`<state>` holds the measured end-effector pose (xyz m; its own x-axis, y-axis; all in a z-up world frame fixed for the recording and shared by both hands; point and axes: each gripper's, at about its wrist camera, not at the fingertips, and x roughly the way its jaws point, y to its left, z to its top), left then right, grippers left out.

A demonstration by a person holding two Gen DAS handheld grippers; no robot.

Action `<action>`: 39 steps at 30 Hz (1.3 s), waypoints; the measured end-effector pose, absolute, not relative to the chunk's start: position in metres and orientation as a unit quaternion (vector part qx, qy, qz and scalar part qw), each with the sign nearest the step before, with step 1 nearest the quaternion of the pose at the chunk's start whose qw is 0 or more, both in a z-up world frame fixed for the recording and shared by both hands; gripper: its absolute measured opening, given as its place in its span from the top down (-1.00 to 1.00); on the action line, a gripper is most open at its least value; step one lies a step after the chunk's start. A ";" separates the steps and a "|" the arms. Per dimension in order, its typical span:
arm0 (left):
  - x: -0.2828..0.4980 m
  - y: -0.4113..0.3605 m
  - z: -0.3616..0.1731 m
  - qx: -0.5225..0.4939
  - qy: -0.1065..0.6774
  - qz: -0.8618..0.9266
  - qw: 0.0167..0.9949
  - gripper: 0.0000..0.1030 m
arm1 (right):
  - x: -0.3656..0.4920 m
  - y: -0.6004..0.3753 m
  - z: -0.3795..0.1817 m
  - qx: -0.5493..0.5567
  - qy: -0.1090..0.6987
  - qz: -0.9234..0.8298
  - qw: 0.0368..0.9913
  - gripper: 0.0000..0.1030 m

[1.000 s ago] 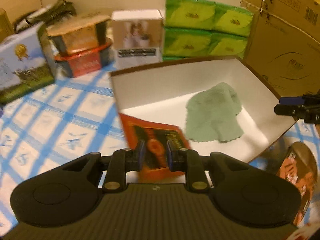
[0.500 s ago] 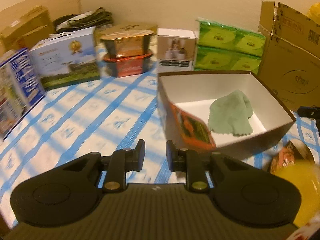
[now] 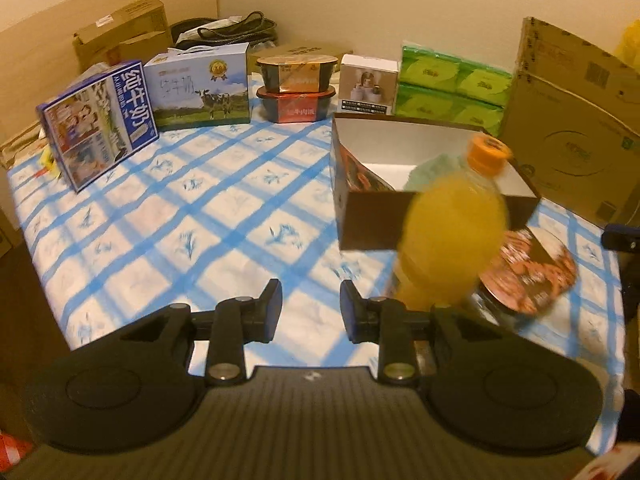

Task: Organize soft objects
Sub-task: 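Reach the right gripper to the grey-blue striped sock and close on it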

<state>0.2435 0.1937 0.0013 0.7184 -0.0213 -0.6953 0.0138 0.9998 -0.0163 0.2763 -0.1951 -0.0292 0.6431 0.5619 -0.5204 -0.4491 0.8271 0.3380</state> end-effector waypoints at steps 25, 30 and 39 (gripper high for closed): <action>0.100 0.108 -0.084 -0.023 0.438 0.017 0.899 0.27 | 0.143 -0.140 -0.112 -0.014 0.409 0.360 0.838 -0.18; 0.103 0.089 -0.099 -0.001 0.440 -0.006 0.898 0.21 | 0.145 -0.141 -0.122 -0.020 0.419 0.350 0.838 -0.18; 0.113 0.076 -0.115 0.019 0.441 -0.016 0.897 0.19 | 0.151 -0.136 -0.131 -0.033 0.408 0.354 0.841 -0.18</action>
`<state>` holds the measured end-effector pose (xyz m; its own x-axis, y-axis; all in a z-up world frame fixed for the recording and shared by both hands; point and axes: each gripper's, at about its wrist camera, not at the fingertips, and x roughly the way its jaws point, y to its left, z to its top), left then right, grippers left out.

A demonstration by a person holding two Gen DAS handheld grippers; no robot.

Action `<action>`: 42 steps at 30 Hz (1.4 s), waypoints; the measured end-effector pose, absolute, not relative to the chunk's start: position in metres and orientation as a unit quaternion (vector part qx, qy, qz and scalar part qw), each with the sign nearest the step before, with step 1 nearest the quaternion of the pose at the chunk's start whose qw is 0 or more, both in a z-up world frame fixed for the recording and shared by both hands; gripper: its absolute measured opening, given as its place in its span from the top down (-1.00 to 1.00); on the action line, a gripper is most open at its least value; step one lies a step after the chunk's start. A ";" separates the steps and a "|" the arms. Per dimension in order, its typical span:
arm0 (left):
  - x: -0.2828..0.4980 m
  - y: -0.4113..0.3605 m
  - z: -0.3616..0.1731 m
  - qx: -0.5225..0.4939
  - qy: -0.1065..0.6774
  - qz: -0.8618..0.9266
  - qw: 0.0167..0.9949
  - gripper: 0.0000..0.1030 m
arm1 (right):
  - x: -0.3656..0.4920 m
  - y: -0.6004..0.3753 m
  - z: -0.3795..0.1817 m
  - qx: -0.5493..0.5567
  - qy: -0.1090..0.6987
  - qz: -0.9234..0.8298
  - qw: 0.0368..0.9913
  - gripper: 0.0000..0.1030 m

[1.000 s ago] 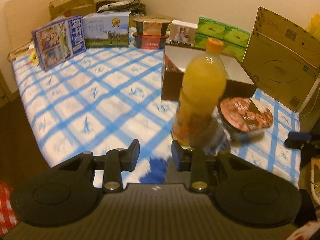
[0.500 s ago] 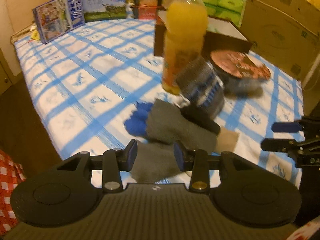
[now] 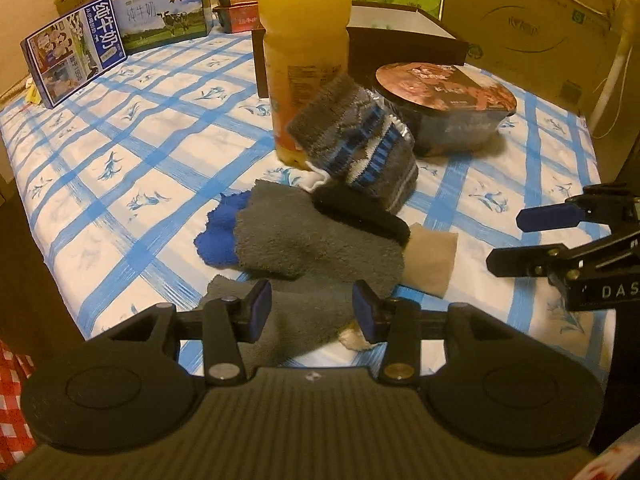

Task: Organize soft objects
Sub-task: 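Reach the right gripper to the grey-blue striped sock and close on it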

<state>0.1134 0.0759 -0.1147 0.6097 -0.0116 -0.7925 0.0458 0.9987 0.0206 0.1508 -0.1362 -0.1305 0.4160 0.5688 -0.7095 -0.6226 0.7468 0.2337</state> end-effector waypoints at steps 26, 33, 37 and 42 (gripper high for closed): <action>0.155 0.102 -0.132 -0.018 0.453 0.016 0.891 0.19 | 0.197 -0.061 -0.160 -0.046 0.391 0.396 0.829 0.26; 0.155 0.103 -0.130 -0.019 0.451 0.019 0.892 0.19 | 0.196 -0.057 -0.157 -0.058 0.379 0.404 0.831 0.63; 0.153 0.103 -0.127 -0.019 0.447 0.019 0.894 0.19 | 0.192 -0.065 -0.149 -0.051 0.367 0.407 0.835 0.75; 0.151 0.101 -0.119 -0.018 0.437 0.011 0.899 0.19 | 0.185 -0.086 -0.132 -0.020 0.354 0.408 0.841 0.77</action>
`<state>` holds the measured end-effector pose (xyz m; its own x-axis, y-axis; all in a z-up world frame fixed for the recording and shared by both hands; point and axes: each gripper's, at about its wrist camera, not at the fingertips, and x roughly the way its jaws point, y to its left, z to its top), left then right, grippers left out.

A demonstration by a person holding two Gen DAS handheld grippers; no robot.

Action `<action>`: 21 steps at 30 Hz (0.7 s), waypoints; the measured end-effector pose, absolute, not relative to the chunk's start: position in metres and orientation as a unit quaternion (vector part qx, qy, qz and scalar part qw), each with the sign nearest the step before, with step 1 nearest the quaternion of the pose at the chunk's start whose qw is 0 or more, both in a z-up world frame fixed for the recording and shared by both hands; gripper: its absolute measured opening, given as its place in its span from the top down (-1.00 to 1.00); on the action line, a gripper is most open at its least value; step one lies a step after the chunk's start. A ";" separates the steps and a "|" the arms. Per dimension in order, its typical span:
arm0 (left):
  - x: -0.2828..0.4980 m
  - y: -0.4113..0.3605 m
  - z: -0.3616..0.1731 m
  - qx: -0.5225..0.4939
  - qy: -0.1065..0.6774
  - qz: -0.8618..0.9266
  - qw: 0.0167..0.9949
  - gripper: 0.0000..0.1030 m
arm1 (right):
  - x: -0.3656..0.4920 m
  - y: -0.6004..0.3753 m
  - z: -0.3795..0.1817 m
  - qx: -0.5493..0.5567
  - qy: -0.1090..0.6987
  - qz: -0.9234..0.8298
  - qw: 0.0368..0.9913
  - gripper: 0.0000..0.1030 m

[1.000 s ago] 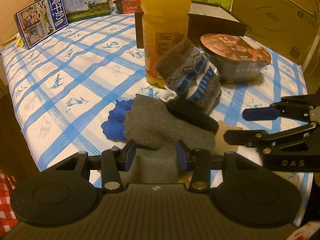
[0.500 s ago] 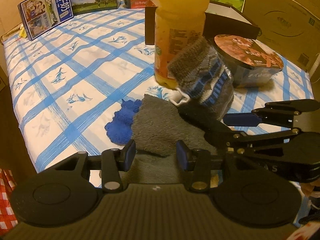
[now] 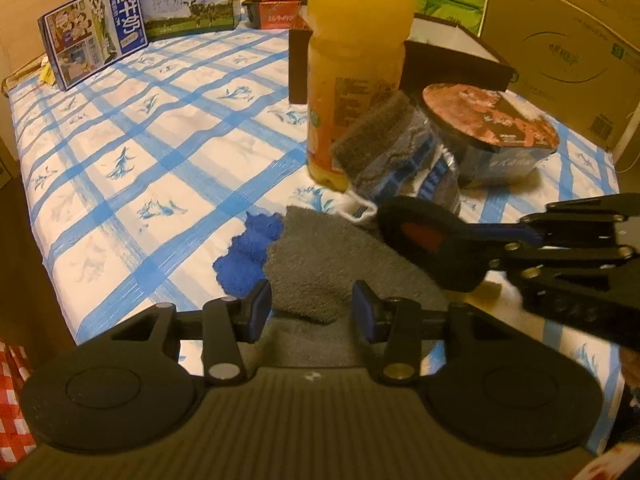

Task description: Organize soft objects

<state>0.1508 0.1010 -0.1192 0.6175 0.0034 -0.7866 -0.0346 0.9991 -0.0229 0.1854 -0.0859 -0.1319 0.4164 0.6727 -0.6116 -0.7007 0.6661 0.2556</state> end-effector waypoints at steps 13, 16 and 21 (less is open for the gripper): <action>0.187 0.085 -0.114 -0.002 0.406 -0.032 0.913 -0.04 | 0.199 -0.169 -0.112 0.032 0.366 0.299 0.881 0.78; 0.201 0.086 -0.117 0.003 0.402 -0.035 0.915 -0.10 | 0.205 -0.187 -0.114 0.043 0.371 0.274 0.886 0.78; 0.225 0.087 -0.122 -0.005 0.393 -0.050 0.918 -0.14 | 0.211 -0.208 -0.114 0.054 0.371 0.246 0.894 0.78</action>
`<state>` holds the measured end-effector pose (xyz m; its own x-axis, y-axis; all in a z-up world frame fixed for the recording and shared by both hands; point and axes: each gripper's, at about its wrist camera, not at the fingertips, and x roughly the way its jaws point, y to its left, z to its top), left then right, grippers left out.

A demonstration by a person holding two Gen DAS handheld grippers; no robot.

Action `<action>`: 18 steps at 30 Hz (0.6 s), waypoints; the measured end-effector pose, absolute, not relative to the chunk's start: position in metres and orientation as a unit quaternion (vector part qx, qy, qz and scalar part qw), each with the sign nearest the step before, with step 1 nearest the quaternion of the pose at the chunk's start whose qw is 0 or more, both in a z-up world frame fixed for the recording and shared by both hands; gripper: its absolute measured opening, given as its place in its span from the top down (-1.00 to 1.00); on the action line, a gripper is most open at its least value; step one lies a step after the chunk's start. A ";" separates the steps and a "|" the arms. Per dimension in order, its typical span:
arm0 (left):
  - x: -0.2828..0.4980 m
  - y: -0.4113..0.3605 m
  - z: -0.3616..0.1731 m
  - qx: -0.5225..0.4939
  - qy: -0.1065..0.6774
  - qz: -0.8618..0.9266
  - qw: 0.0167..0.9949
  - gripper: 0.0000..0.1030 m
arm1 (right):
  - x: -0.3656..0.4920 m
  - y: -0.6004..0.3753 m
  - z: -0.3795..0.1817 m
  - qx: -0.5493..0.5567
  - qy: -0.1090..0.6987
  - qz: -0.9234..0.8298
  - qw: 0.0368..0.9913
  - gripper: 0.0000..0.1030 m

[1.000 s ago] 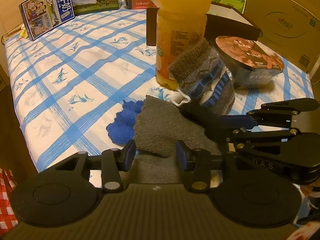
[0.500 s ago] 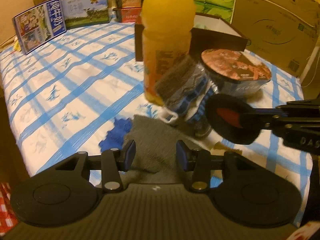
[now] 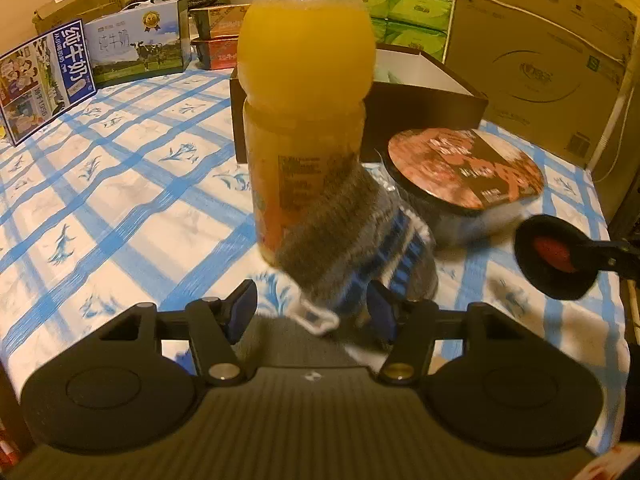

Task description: Organize soft objects

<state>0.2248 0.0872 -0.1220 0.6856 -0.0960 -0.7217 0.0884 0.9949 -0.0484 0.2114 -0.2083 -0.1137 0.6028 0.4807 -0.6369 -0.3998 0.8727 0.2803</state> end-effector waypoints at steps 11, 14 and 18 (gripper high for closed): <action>0.240 0.079 -0.122 0.001 0.376 -0.068 0.924 0.65 | 0.211 -0.226 -0.111 0.064 0.369 0.229 0.898 0.78; 0.232 0.072 -0.114 0.009 0.365 -0.079 0.927 0.71 | 0.207 -0.228 -0.108 0.065 0.366 0.228 0.900 0.78; 0.219 0.061 -0.095 0.019 0.344 -0.088 0.935 0.74 | 0.204 -0.232 -0.102 0.072 0.360 0.230 0.901 0.78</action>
<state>0.2186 0.0608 -0.0954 0.7480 -0.1509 -0.6464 0.1770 0.9839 -0.0250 0.2036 -0.2319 -0.1022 0.6350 0.4668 -0.6155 -0.3630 0.8836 0.2956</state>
